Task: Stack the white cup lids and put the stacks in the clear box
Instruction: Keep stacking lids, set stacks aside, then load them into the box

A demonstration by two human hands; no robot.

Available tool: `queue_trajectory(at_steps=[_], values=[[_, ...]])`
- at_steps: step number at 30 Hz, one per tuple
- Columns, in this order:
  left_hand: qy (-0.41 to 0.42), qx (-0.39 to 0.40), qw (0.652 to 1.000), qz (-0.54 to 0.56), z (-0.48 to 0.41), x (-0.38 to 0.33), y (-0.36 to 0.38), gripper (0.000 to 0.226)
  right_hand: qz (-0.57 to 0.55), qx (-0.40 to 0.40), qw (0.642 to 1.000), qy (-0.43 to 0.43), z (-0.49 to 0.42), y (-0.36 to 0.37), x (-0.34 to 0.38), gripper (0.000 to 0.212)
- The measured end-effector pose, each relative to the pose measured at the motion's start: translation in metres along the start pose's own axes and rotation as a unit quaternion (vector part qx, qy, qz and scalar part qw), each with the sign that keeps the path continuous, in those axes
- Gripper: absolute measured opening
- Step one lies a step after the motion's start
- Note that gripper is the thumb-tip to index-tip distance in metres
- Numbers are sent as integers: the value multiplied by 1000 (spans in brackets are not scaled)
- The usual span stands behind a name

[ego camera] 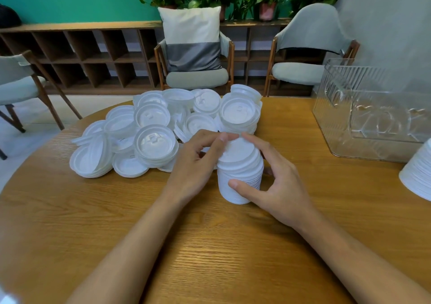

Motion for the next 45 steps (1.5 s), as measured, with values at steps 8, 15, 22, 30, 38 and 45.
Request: queue_trajectory(at_steps=[8,15,22,30,38,45], values=[[63,25,997,-27,5,-7,-1,59,-17,3,1000,5,0,-1,0,87],[40,126,991,33,9,-11,4,74,-23,-6,1000,3,0,1,1,85],[62,39,997,-25,6,-7,3,82,-19,-6,1000,0,-1,-1,2,82],[54,81,995,25,6,-10,0,78,-33,2,999,4,0,-2,0,86],[55,49,997,3,8,-11,8,81,-32,9,999,-6,0,-3,4,82],[48,72,996,-11,6,-6,11,83,-55,12,998,4,3,-3,2,90]])
Point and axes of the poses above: each hand's wrist, its own z-axis away from the middle knuckle, its own y-axis out of the palm, x = y × z, the point moved 4 cm from there along -z, towards the middle knuckle
